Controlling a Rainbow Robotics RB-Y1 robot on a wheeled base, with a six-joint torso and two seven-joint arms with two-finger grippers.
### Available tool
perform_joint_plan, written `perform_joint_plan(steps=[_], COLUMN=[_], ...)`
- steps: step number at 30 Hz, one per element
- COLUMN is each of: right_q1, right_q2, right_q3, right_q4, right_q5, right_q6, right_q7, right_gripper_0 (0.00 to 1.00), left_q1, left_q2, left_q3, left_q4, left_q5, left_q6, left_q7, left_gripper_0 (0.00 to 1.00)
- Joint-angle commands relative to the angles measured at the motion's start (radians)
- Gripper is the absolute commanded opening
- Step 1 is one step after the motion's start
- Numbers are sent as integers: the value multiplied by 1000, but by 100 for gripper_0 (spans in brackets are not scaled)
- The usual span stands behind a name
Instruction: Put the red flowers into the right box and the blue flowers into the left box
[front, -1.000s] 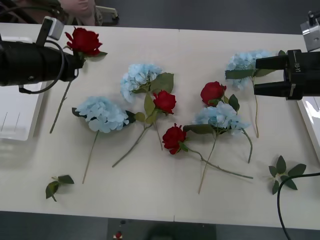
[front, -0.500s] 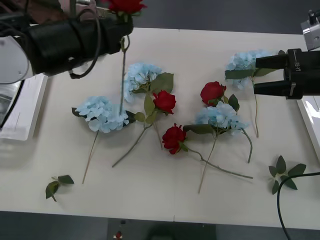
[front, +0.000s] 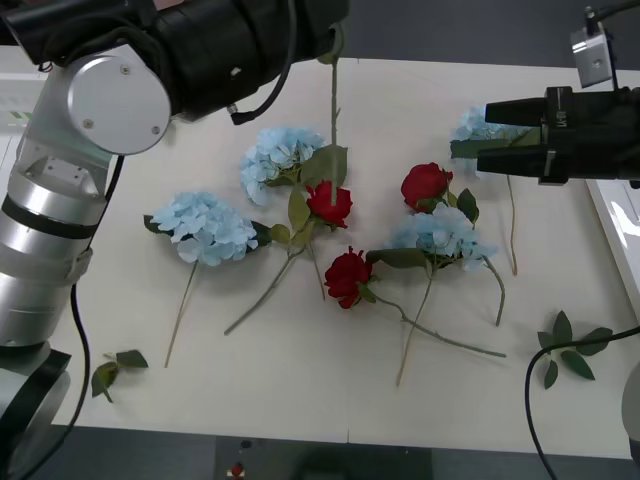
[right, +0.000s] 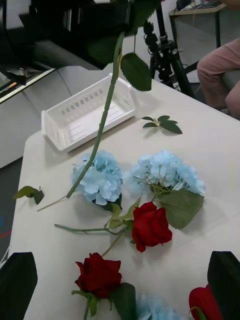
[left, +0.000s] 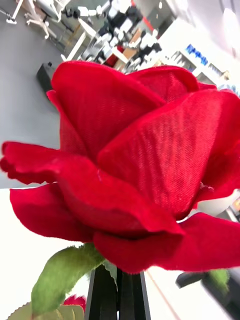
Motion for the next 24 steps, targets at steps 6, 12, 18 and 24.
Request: perform_joint_plan(steps=[6, 12, 18, 24], right_q1=[-24, -26, -24, -26], right_q2=[52, 66, 64, 63], right_q3=[100, 182, 219, 265], right_q4=[-33, -33, -30, -30], right_q5=[53, 66, 70, 80], right_q6=[-158, -279, -325, -377], right_q7=[-61, -81, -99, -111], right_gripper_0=[100, 100, 100, 100], left_q1=[-97, -97, -97, -97], left_q2=[-76, -73, -73, -73], left_q3=[-84, -88, -88, -88], left_q4=[96, 100, 100, 100], left_q5=[-44, -30, -30, -30], left_q6=[-178, -178, -178, -178], left_q7=[85, 83, 83, 83], left_gripper_0=[0, 0, 0, 0])
